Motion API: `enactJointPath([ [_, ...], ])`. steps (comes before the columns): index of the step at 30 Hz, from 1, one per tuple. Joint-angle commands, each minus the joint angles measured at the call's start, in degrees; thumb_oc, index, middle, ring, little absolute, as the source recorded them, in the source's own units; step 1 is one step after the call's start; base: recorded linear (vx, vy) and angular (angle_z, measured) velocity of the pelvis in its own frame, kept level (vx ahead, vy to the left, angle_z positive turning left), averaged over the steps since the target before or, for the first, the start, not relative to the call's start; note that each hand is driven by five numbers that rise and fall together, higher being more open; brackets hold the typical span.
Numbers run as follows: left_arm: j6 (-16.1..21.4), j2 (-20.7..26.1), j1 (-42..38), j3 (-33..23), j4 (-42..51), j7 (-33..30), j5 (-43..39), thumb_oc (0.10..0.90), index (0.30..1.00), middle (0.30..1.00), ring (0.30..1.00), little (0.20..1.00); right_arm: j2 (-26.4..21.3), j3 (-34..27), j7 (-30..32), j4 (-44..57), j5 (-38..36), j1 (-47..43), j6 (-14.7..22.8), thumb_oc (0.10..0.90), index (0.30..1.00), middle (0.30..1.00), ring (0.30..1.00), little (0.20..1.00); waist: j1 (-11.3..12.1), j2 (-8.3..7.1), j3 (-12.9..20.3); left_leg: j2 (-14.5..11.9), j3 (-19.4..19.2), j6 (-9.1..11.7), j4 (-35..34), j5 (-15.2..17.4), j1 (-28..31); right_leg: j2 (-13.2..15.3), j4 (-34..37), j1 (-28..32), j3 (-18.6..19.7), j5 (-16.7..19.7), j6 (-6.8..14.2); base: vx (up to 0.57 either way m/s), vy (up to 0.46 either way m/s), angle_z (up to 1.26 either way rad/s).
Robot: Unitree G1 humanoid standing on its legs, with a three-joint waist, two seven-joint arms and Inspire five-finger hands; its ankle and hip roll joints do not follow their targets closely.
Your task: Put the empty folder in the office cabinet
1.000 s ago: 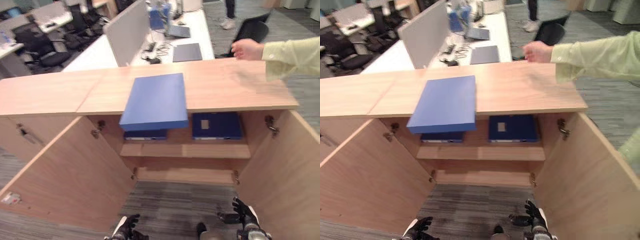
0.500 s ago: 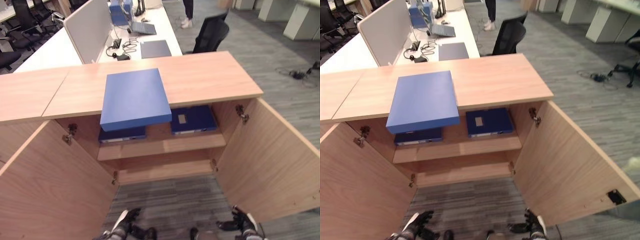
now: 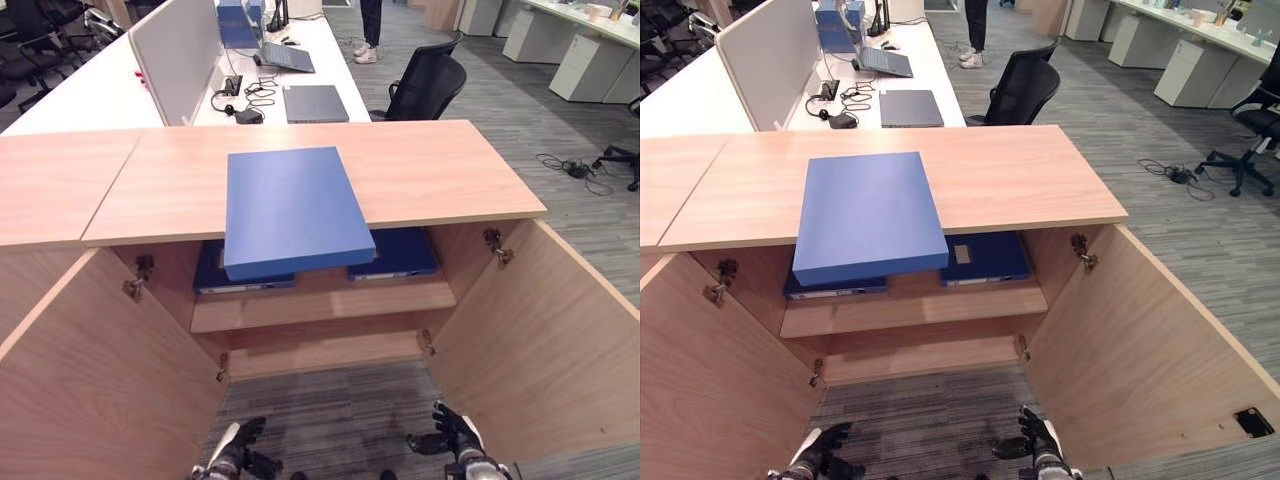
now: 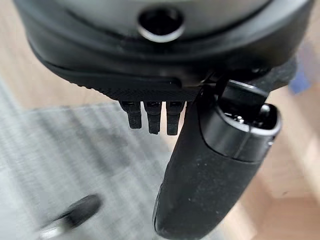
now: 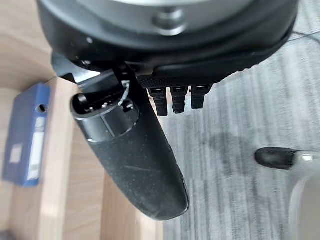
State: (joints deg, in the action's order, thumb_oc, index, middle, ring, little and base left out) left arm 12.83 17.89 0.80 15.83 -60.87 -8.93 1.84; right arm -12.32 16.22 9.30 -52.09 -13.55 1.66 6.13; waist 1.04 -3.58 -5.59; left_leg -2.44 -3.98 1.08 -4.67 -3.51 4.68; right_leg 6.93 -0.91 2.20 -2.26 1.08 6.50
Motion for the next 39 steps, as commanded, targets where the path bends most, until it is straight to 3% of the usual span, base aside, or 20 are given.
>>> enactJointPath([
  [1, 4.19, 2.12, -3.89, -1.83, 3.72, -4.01, -3.70, 0.800, 0.900, 0.900, 0.900, 0.900, -2.40, 0.08, 1.17, 5.20, 0.66, -1.68, 4.02, 0.800, 0.900, 0.900, 0.900, 0.900, 1.52, 0.12, -1.46, -2.79, 4.15, 2.99, 0.42, 3.68, -0.11, 2.50, -6.31, 1.15, -1.55, -4.38, 5.92, -0.01, -0.033, 0.07],
  [6, 6.61, 1.86, -3.75, -2.74, 15.86, -6.70, -7.59, 0.800, 0.900, 0.900, 0.900, 0.900, -3.22, 0.03, 1.63, 6.91, 0.73, 0.45, 5.18, 0.800, 0.900, 0.900, 0.900, 0.900, 3.29, -0.93, -0.10, -2.82, 7.07, 4.45, -0.19, 2.71, -1.17, 2.85, -0.67, 5.55, -4.60, -5.45, 4.36, 0.01, -0.101, 0.41],
  [10, 7.43, 2.37, -2.97, -2.49, 23.24, -8.01, -6.52, 0.800, 0.900, 0.900, 0.900, 0.900, -3.60, -0.33, 2.06, 7.14, 1.13, 1.77, 5.52, 0.800, 0.900, 0.900, 0.900, 0.900, 4.10, -0.86, -0.20, -3.05, 8.72, 5.46, -0.33, 1.90, -1.68, 2.30, 1.35, 7.65, -6.34, -5.57, 3.81, 0.01, -0.090, 0.39],
  [13, 7.13, 3.95, -2.37, -2.87, 34.94, -11.92, -0.38, 0.800, 0.900, 0.900, 0.900, 0.900, -2.65, -1.14, 2.81, 6.49, 0.75, 2.97, 5.74, 0.800, 0.900, 0.900, 0.900, 0.900, 5.02, -0.51, -0.65, -3.03, 11.10, 6.42, -0.33, 1.02, -2.57, 1.53, 1.17, 8.52, -8.02, -6.38, 3.16, 0.00, -0.093, 0.36],
  [15, 5.71, 6.07, -3.56, -3.44, 44.06, -18.27, 12.34, 0.800, 0.900, 0.900, 0.900, 0.900, -1.44, -1.08, 3.86, 5.53, 0.67, 3.61, 6.50, 0.800, 0.900, 0.900, 0.900, 0.900, 6.18, -0.47, -0.91, -2.85, 13.64, 7.03, -0.29, 0.53, -3.60, 1.00, -0.08, 8.52, -9.76, -7.67, 2.48, -0.01, -0.108, 0.59],
  [16, 3.83, 7.97, -4.91, -5.14, 50.07, -24.43, 19.75, 0.800, 0.900, 0.900, 0.900, 0.900, -1.24, -0.45, 4.50, 6.12, 0.68, 4.05, 6.97, 0.800, 0.900, 0.900, 0.900, 0.900, 6.75, -0.52, -0.83, -2.71, 15.04, 7.35, -0.10, 0.31, -4.24, 0.70, -0.66, 8.70, -11.21, -8.32, 2.13, -0.02, -0.087, 0.63],
  [20, 1.86, 11.04, -6.00, -8.10, 56.71, -29.78, 28.69, 0.800, 0.900, 0.900, 0.900, 0.900, -1.28, -0.13, 4.27, 5.87, 0.53, 4.22, 7.05, 0.800, 0.900, 0.900, 0.900, 0.900, 7.18, -0.50, -0.44, -2.69, 15.88, 7.67, -0.02, 0.05, -4.60, 0.35, -0.45, 9.40, -12.12, -8.75, 1.87, -0.01, -0.037, 0.36],
  [29, -1.27, 19.03, -10.89, -10.02, 64.42, -31.14, 41.87, 0.800, 0.900, 0.900, 0.900, 0.900, -2.36, 0.40, 2.87, 6.18, 1.00, 3.91, 7.20, 0.800, 0.900, 0.900, 0.900, 0.900, 6.03, 0.36, 0.46, -3.08, 15.63, 8.09, -0.24, 0.15, -4.34, -0.05, 1.08, 10.19, -12.17, -8.56, 1.98, 0.00, -0.003, 0.02],
  [39, -0.74, 24.67, -24.51, 0.71, 59.51, -26.12, 45.34, 0.800, 0.900, 0.900, 0.900, 0.900, -4.13, 2.21, 1.16, 6.51, 2.17, 2.68, 7.20, 0.800, 0.900, 0.900, 0.900, 0.900, 1.23, 1.72, 1.21, -3.76, 13.11, 8.11, -0.33, 0.94, -3.09, 0.13, 1.61, 9.84, -9.56, -7.74, 2.46, 0.00, 0.020, -0.13],
])
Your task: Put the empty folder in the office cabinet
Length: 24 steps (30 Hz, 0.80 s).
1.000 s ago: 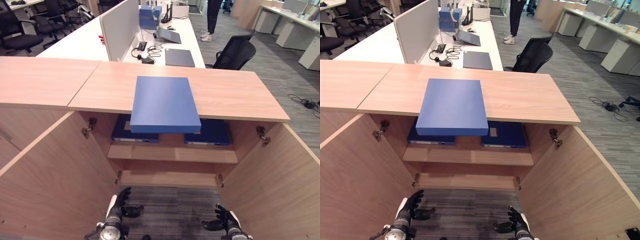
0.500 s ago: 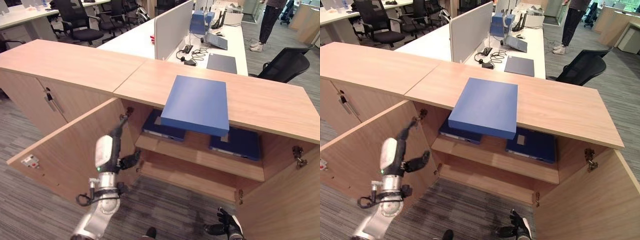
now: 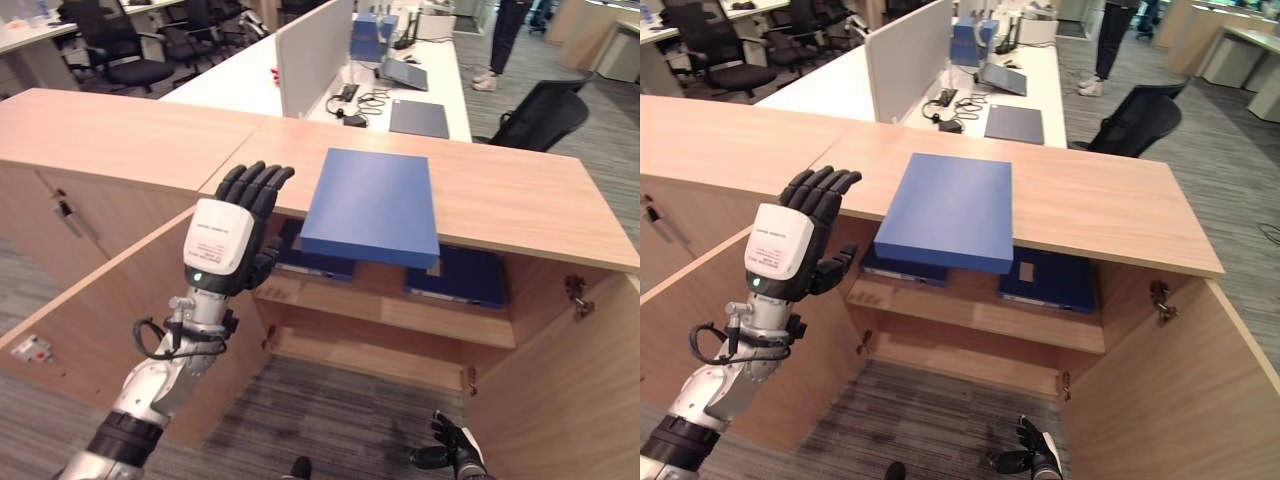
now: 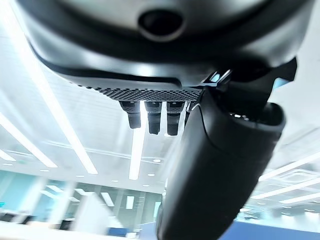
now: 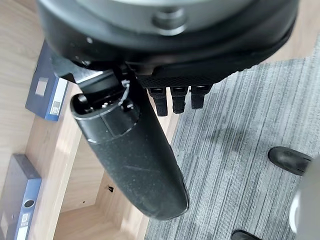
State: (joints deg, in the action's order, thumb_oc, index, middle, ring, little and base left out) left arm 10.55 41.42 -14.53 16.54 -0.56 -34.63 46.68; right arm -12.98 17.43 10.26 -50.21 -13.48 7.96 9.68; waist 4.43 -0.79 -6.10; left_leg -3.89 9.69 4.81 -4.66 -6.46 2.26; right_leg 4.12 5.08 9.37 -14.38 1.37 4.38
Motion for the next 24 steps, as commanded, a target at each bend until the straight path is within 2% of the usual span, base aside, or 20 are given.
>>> enactJointPath([
  [1, 1.55, 1.07, -9.54, 0.27, -1.12, -0.52, 0.46, 0.800, 0.900, 0.900, 0.900, 0.900, -3.46, 0.89, 0.21, 4.63, 2.10, -3.62, 3.65, 0.800, 0.900, 0.900, 0.900, 0.900, -2.03, -1.06, 1.68, -2.32, -0.60, 4.37, -0.34, 3.89, -0.68, 2.94, -4.38, 2.65, 2.60, -8.02, 4.58, 0.00, 0.028, -0.13],
  [4, 1.58, 0.18, -13.42, 4.57, -5.48, 0.86, -0.14, 0.800, 0.900, 0.900, 0.900, 0.900, -3.94, 0.89, 0.57, 4.44, 2.38, -3.93, 3.54, 0.800, 0.900, 0.900, 0.900, 0.900, -3.77, -0.76, 1.91, -2.51, -1.87, 4.31, -0.34, 4.23, -0.20, 3.20, -4.18, 2.40, 3.65, -7.65, 4.87, 0.00, 0.016, -0.09],
  [11, 1.57, -1.59, -18.75, 10.13, -11.90, 2.56, -1.28, 0.800, 0.900, 0.900, 0.900, 0.900, -4.56, 0.41, 0.84, 4.32, 2.53, -4.24, 3.39, 0.800, 0.900, 0.900, 0.900, 0.900, -5.48, -0.42, 1.97, -2.59, -3.52, 4.12, -0.34, 4.64, 0.18, 3.64, -3.79, 1.78, 5.32, -6.90, 5.32, -0.01, 0.021, -0.20],
  [13, 1.50, -2.68, -19.79, 11.12, -14.00, 3.05, -2.18, 0.800, 0.900, 0.900, 0.900, 0.900, -4.65, 0.28, 1.03, 4.34, 2.52, -4.20, 3.40, 0.800, 0.900, 0.900, 0.900, 0.900, -6.17, -0.24, 1.81, -2.62, -4.01, 3.94, -0.34, 4.09, 0.01, 3.85, -3.83, 1.19, 5.81, -6.10, 5.47, -0.01, 0.026, -0.16],
  [14, 1.15, -4.43, -21.32, 12.60, -17.40, 3.27, -3.49, 0.800, 0.900, 0.900, 0.900, 0.900, -4.86, 0.18, 1.50, 4.73, 2.69, -4.21, 3.24, 0.800, 0.900, 0.900, 0.900, 0.900, -7.04, -0.21, 1.81, -2.65, -4.97, 3.84, -0.34, 4.95, 0.52, 4.02, -3.57, 1.15, 6.77, -6.31, 5.62, -0.04, 0.046, -0.20],
  [24, 0.24, -6.37, -22.25, 12.81, -19.62, 3.51, -5.13, 0.800, 0.900, 0.900, 0.900, 0.900, -4.80, -0.40, 2.35, 4.84, 2.82, -3.76, 2.93, 0.800, 0.900, 0.900, 0.900, 0.900, -8.07, -0.24, 1.47, -2.73, -6.53, 3.34, -0.34, 4.81, 1.12, 4.45, -3.47, 0.39, 8.48, -5.15, 5.92, 0.00, 0.012, -0.12],
])
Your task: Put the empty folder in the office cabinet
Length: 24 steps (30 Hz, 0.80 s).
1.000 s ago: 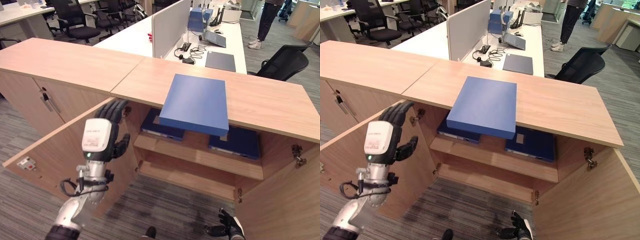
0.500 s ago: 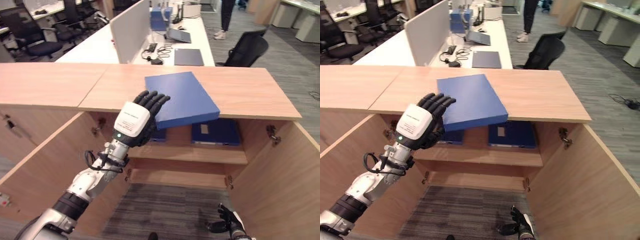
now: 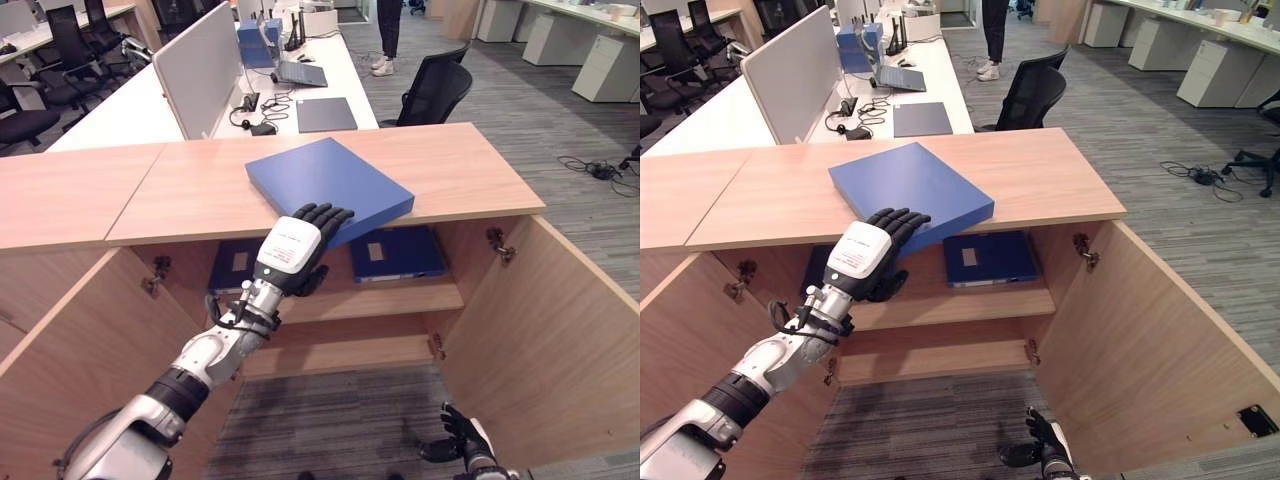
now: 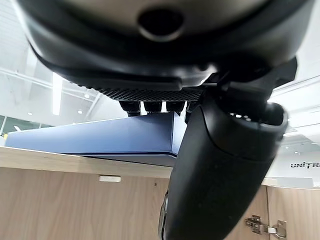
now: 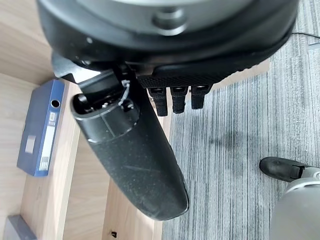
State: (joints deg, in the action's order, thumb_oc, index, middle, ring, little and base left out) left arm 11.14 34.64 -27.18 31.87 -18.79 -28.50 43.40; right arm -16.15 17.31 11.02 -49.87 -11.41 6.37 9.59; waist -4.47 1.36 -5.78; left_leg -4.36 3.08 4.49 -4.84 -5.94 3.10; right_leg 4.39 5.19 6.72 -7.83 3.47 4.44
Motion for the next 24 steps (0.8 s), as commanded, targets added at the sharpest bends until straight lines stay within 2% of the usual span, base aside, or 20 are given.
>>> enactJointPath([
  [1, -0.35, 0.41, -9.59, -2.52, -1.38, -2.62, -1.85, 0.800, 0.900, 0.900, 0.900, 0.900, -1.62, -0.27, 1.58, 4.50, 0.75, -2.18, 3.02, 0.800, 0.900, 0.900, 0.900, 0.900, 0.83, -2.38, 1.15, -2.26, 0.07, 3.65, -0.16, 4.30, 0.29, 4.18, -3.57, 3.04, 1.94, -7.25, 5.86, 0.00, 0.009, -0.07],
  [12, -1.54, -0.06, -12.66, -1.38, -3.03, -3.59, -0.98, 0.800, 0.900, 0.900, 0.900, 0.900, -1.50, 0.36, 1.16, 3.53, 0.13, -2.50, 2.99, 0.800, 0.900, 0.900, 0.900, 0.900, 0.48, -2.65, 1.58, -2.58, -0.47, 3.82, -0.16, 4.36, 0.95, 4.07, -2.99, 3.71, 2.31, -7.07, 5.88, 0.00, 0.002, -0.02],
  [13, -1.72, -0.13, -12.76, -1.37, -3.05, -3.51, -0.85, 0.729, 0.794, 0.794, 0.794, 0.794, -1.47, 0.46, 1.05, 3.42, 0.11, -2.51, 2.96, 0.800, 0.900, 0.900, 0.900, 0.900, 0.50, -2.65, 1.60, -2.60, -0.51, 3.82, -0.16, 4.32, 0.98, 4.03, -2.96, 3.71, 2.30, -7.04, 5.88, -0.01, 0.003, -0.04],
  [14, -1.83, -0.12, -12.90, -1.48, -2.95, -3.41, -0.82, 0.400, 0.300, 0.300, 0.300, 0.300, -1.38, 0.41, 0.94, 3.49, -0.05, -2.46, 2.95, 0.800, 0.900, 0.900, 0.900, 0.900, 0.52, -2.74, 1.69, -2.61, -0.56, 3.85, -0.16, 4.32, 0.97, 3.97, -2.86, 3.75, 2.32, -6.99, 5.88, -0.01, 0.003, -0.06],
  [24, -2.42, 1.11, -12.92, -2.13, -1.08, -3.51, 0.90, 0.400, 0.300, 0.300, 0.300, 0.300, -0.76, -0.79, -0.54, 3.63, -4.53, -2.48, 3.59, 0.800, 0.900, 0.900, 0.900, 0.900, 0.73, -2.90, 1.90, -2.88, -0.62, 3.98, -0.16, 4.19, 0.97, 3.69, -2.90, 3.69, 2.43, -7.03, 5.77, 0.00, 0.000, -0.01],
])
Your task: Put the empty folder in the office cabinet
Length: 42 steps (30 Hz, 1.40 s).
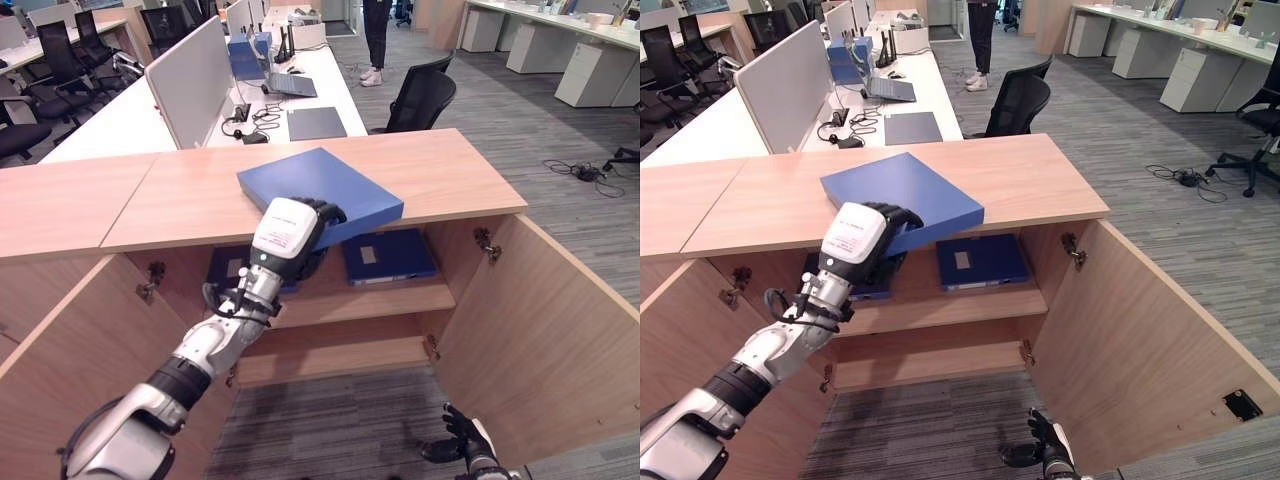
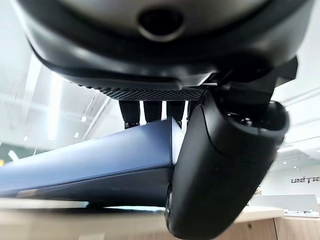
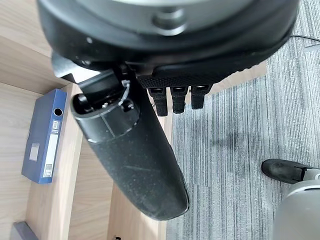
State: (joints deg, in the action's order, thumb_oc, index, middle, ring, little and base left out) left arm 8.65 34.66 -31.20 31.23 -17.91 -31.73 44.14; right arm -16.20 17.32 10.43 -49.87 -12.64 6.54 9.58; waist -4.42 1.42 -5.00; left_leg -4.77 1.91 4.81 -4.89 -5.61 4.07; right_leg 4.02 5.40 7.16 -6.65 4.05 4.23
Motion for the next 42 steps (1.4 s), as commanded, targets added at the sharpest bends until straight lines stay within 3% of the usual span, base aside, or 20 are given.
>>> enactJointPath([
  [1, 0.07, 1.21, -8.80, -1.66, -1.46, -0.27, 0.09, 0.400, 0.300, 0.300, 0.300, 0.300, -0.56, -0.94, -0.08, 3.59, -3.96, -2.71, 3.68, 0.800, 0.900, 0.900, 0.900, 0.900, 0.70, -2.96, 1.09, -2.48, 0.59, 3.66, -0.11, 3.82, -0.03, 4.05, -3.15, 3.22, 1.31, -7.61, 5.95, 0.00, 0.000, 0.00],
  [10, 1.03, 2.35, -7.25, -4.94, 4.31, -0.05, -1.59, 0.400, 0.300, 0.300, 0.300, 0.300, 0.12, -2.30, -0.87, 4.10, -7.31, -2.80, 4.26, 0.800, 0.900, 0.900, 0.900, 0.900, 1.19, -2.98, 1.18, -2.51, 0.79, 3.79, -0.11, 3.69, -0.18, 3.83, -3.35, 3.17, 1.12, -7.71, 5.81, 0.00, 0.000, 0.00],
  [22, 5.37, 4.60, -3.87, -15.68, 20.23, -0.49, -9.66, 0.400, 0.300, 0.300, 0.300, 0.300, 0.15, -3.22, -2.62, 11.22, -11.52, -2.17, 5.74, 0.800, 0.900, 0.900, 0.900, 0.900, 2.82, -2.55, 1.26, -2.37, 1.82, 4.13, -0.11, 3.28, -0.35, 3.42, -3.98, 3.56, 0.08, -8.26, 5.25, -0.01, -0.008, 0.05],
  [24, 8.91, 3.56, -4.31, -22.70, 27.67, -2.47, -19.75, 0.400, 0.300, 0.300, 0.300, 0.300, -0.19, -2.56, -3.32, 14.64, -11.45, -2.45, 6.01, 0.800, 0.900, 0.900, 0.900, 0.900, 3.71, -2.02, 1.47, -2.27, 2.45, 4.30, -0.11, 2.76, -0.65, 3.23, -4.05, 3.76, -0.46, -8.45, 5.02, -0.04, -0.029, 0.10],
  [30, 14.30, 1.98, -4.16, -27.73, 32.97, -4.30, -34.74, 0.400, 0.300, 0.300, 0.300, 0.300, -0.31, -1.91, -3.44, 15.93, -11.40, -2.64, 5.69, 0.800, 0.900, 0.900, 0.900, 0.900, 4.30, -1.26, 1.81, -2.12, 2.86, 4.44, -0.11, 2.27, -0.99, 3.18, -3.65, 4.05, -1.15, -8.31, 4.90, -0.02, -0.008, 0.06],
  [31, 17.92, 0.95, -3.75, -28.96, 35.28, -1.82, -43.25, 0.400, 0.300, 0.300, 0.300, 0.300, -0.37, -1.87, -3.61, 16.79, -11.67, -2.70, 5.48, 0.800, 0.900, 0.900, 0.900, 0.900, 4.54, -0.93, 1.87, -2.14, 3.08, 4.45, -0.11, 1.69, -1.44, 3.08, -3.42, 3.89, -1.34, -7.97, 4.89, -0.02, -0.005, 0.05],
  [32, 17.93, 0.95, -3.65, -29.07, 35.30, -1.65, -43.42, 0.400, 0.300, 0.300, 0.300, 0.300, -0.40, -1.82, -3.62, 16.80, -11.67, -2.66, 5.46, 0.800, 0.900, 0.900, 0.900, 0.900, 4.48, -0.96, 1.93, -2.12, 3.07, 4.50, -0.11, 2.05, -1.26, 3.10, -3.32, 4.13, -1.38, -8.25, 4.88, -0.02, -0.009, 0.04],
  [34, 20.92, 0.00, -3.07, -29.84, 36.22, 1.90, -53.90, 0.400, 0.300, 0.300, 0.300, 0.300, -0.74, -1.82, -4.23, 19.31, -12.62, -2.30, 5.16, 0.800, 0.900, 0.900, 0.900, 0.900, 4.67, -0.68, 1.88, -1.93, 3.46, 4.54, -0.11, 1.74, -1.58, 3.03, -3.04, 4.22, -1.41, -8.09, 4.77, -0.02, -0.001, 0.01],
  [35, 22.97, -1.52, -1.97, -30.11, 37.03, 6.30, -64.61, 0.400, 0.300, 0.300, 0.300, 0.300, -1.01, -1.84, -4.80, 21.78, -13.95, -2.23, 4.99, 0.800, 0.900, 0.900, 0.900, 0.900, 4.86, -0.42, 1.93, -1.95, 3.77, 4.49, -0.11, 1.31, -1.85, 3.01, -3.06, 4.01, -1.44, -7.76, 4.62, -0.02, -0.004, 0.05],
  [36, 23.00, -1.51, -1.88, -30.22, 36.98, 6.55, -64.86, 0.400, 0.300, 0.300, 0.300, 0.300, -1.05, -1.79, -4.81, 21.81, -13.97, -2.17, 4.96, 0.800, 0.900, 0.900, 0.900, 0.900, 4.80, -0.46, 1.96, -1.92, 3.77, 4.53, -0.11, 1.67, -1.62, 3.04, -2.98, 4.29, -1.49, -8.06, 4.61, -0.04, -0.004, 0.20],
  [37, 24.30, -2.35, -0.67, -30.24, 38.46, 11.50, -74.71, 0.400, 0.300, 0.300, 0.300, 0.300, -1.03, -1.81, -5.68, 23.85, -16.29, -2.76, 4.91, 0.800, 0.900, 0.900, 0.900, 0.900, 5.08, -0.19, 1.95, -1.89, 4.29, 4.40, -0.11, 1.32, -1.81, 2.93, -2.95, 4.25, -1.46, -7.91, 4.46, 0.01, -0.015, 0.24],
  [38, 24.49, -2.73, 0.20, -30.50, 38.83, 14.33, -79.77, 0.400, 0.300, 0.300, 0.300, 0.300, -1.03, -1.81, -5.97, 24.79, -17.49, -2.86, 4.85, 0.800, 0.900, 0.900, 0.900, 0.900, 5.13, -0.17, 1.99, -1.84, 4.33, 4.40, -0.11, 1.64, -1.58, 2.94, -2.86, 4.58, -1.49, -8.19, 4.37, -0.03, -0.006, 0.21],
  [39, 24.50, -2.73, 0.17, -30.52, 38.82, 14.37, -79.80, 0.400, 0.300, 0.300, 0.300, 0.300, -1.04, -1.82, -5.97, 24.80, -17.49, -2.89, 4.85, 0.800, 0.900, 0.900, 0.900, 0.900, 5.12, -0.10, 1.95, -1.86, 4.37, 4.36, -0.11, 1.31, -1.77, 2.91, -2.92, 4.36, -1.47, -7.91, 4.39, 0.01, -0.017, 0.09],
  [42, 24.51, -3.25, 5.03, -31.60, 40.30, 22.95, -95.95, 0.400, 0.300, 0.300, 0.300, 0.300, -0.22, -1.63, -8.76, 28.53, -25.48, -3.93, 4.86, 0.800, 0.900, 0.900, 0.900, 0.900, 5.62, 0.19, 1.79, -1.96, 4.52, 4.30, -0.11, 1.26, -1.69, 2.73, -2.73, 4.53, -1.48, -7.91, 4.14, -0.01, -0.016, 0.07],
])
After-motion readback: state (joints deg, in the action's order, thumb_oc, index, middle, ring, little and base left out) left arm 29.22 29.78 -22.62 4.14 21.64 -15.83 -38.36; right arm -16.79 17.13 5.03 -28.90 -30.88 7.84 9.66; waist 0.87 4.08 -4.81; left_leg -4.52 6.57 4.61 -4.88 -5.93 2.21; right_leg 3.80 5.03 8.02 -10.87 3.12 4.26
